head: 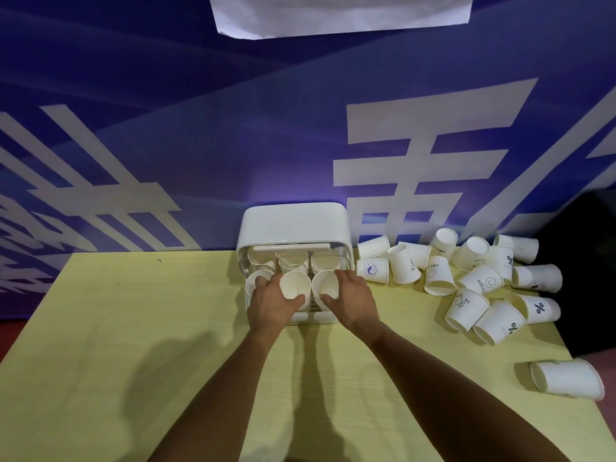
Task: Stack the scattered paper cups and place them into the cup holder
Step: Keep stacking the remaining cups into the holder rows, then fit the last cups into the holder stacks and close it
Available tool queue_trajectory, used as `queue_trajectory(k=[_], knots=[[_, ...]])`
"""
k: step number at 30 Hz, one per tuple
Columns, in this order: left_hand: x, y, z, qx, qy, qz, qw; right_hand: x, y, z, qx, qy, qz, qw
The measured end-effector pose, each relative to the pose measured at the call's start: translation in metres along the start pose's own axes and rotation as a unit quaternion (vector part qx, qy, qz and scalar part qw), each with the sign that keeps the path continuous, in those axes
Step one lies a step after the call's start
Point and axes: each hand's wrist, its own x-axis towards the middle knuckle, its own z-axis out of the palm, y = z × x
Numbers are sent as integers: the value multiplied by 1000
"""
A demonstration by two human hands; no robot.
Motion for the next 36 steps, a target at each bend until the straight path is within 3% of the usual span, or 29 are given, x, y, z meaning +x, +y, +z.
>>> queue_trajectory(k=[9,16,24,36], knots=[[-9,3,1,-49,16,23,998,-5,7,-8,31,11,-4,999],[-24,40,13,-80,-8,118,990,-24,41,-30,54,23,33,998],[-45,109,63,-80,-100,205,970,-70,130,-66,77,59,153,984],[-96,223,158,-49,-213,298,929,-162,267,-109,83,132,330,931]])
